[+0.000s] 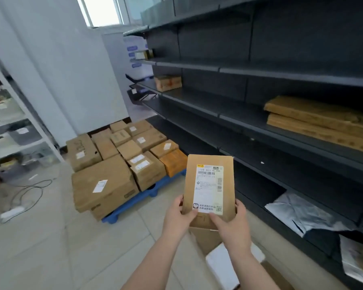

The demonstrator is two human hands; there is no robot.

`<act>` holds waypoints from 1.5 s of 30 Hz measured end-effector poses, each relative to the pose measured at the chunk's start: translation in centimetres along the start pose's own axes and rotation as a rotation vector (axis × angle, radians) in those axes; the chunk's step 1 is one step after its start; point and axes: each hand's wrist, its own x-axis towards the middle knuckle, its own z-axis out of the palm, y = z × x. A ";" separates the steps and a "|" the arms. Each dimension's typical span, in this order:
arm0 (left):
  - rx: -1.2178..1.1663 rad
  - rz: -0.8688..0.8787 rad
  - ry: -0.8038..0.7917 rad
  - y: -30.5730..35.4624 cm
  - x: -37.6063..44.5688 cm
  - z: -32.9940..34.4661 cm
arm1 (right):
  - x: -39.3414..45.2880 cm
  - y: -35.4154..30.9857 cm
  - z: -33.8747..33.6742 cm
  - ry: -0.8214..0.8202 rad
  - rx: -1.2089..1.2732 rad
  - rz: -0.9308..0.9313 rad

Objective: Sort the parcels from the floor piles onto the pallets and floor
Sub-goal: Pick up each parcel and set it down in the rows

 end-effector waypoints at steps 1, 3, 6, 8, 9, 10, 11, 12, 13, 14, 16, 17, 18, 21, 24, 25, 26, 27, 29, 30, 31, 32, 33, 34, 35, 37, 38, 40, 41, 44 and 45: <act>0.006 0.005 0.018 -0.5 1.1 -2.3 | 0.1 -0.8 2.5 -0.019 -0.004 -0.020; 0.022 0.006 0.054 -1.8 3.3 -6.7 | 0.1 -2.3 7.5 -0.052 -0.006 -0.055; 0.021 0.003 0.115 -4.0 6.6 -12.9 | 0.1 -4.1 14.6 -0.101 -0.006 -0.083; 0.005 -0.012 0.135 -5.3 8.7 -16.3 | 0.2 -5.3 18.7 -0.130 -0.017 -0.089; 0.003 -0.024 0.139 -5.9 9.8 -17.7 | 0.5 -5.8 20.5 -0.145 -0.028 -0.092; 0.008 -0.036 0.142 -6.5 10.9 -19.0 | 0.8 -6.2 22.2 -0.158 -0.039 -0.092; 0.015 -0.048 0.147 -6.8 11.8 -20.0 | 1.3 -6.4 23.5 -0.168 -0.051 -0.097; 0.020 -0.061 0.154 -7.2 12.9 -20.9 | 1.9 -6.8 24.9 -0.179 -0.064 -0.097; 0.019 -0.070 0.162 -7.6 14.1 -21.9 | 2.5 -7.1 26.4 -0.188 -0.073 -0.100; 0.012 -0.079 0.171 -7.8 15.4 -22.8 | 3.4 -7.5 27.9 -0.191 -0.080 -0.105; 0.003 -0.098 0.190 -8.2 18.4 -24.4 | 5.3 -8.5 30.8 -0.197 -0.093 -0.118; 0.006 -0.104 0.198 -8.3 19.9 -25.1 | 6.3 -8.9 32.2 -0.206 -0.096 -0.122; 0.011 -0.109 0.206 -8.3 21.6 -25.7 | 7.5 -9.1 33.7 -0.215 -0.093 -0.122; -0.015 -0.117 0.230 -8.3 26.6 -27.2 | 11.8 -9.9 37.9 -0.243 -0.095 -0.107; -0.038 -0.120 0.245 -7.6 32.0 -28.6 | 16.9 -11.6 41.9 -0.270 -0.114 -0.103; -0.033 -0.128 0.247 -7.3 33.8 -29.0 | 18.6 -12.3 43.1 -0.283 -0.133 -0.108; -0.033 -0.138 0.250 -6.8 35.5 -29.4 | 20.4 -12.8 44.3 -0.303 -0.149 -0.113; -0.034 -0.149 0.256 -6.4 37.3 -29.9 | 22.2 -13.3 45.5 -0.328 -0.156 -0.117; -0.036 -0.175 0.271 -5.8 40.7 -30.7 | 25.5 -14.1 48.0 -0.376 -0.163 -0.113; -0.032 -0.180 0.272 -5.6 42.3 -31.1 | 27.0 -14.5 49.2 -0.390 -0.172 -0.106; -0.028 -0.181 0.269 -5.5 43.9 -31.4 | 28.4 -14.9 50.3 -0.396 -0.188 -0.094; -0.023 -0.185 0.262 -5.4 45.5 -31.7 | 29.8 -15.1 51.4 -0.392 -0.205 -0.084; -0.023 -0.199 0.251 -5.5 47.2 -31.9 | 31.0 -15.3 52.4 -0.387 -0.225 -0.070; -0.020 -0.210 0.238 -5.5 48.8 -32.0 | 32.1 -15.3 53.4 -0.384 -0.239 -0.055; -0.022 -0.216 0.223 -5.8 50.4 -32.2 | 33.2 -15.3 54.3 -0.380 -0.247 -0.042; -0.026 -0.216 0.190 -6.2 54.1 -32.5 | 35.7 -15.2 56.3 -0.364 -0.247 -0.022; -0.026 -0.212 0.177 -6.3 56.0 -32.8 | 37.0 -15.4 57.3 -0.354 -0.242 -0.007; -0.020 -0.196 0.130 -6.8 60.2 -33.3 | 39.7 -15.7 59.4 -0.326 -0.232 0.017; -0.012 -0.186 0.097 -7.3 62.4 -33.5 | 41.1 -15.8 60.4 -0.309 -0.242 0.034; 0.012 -0.143 0.000 -8.1 68.6 -34.7 | 44.5 -16.7 63.4 -0.245 -0.280 0.114; 0.032 -0.128 -0.033 -8.2 70.7 -35.1 | 45.5 -17.1 64.5 -0.225 -0.278 0.133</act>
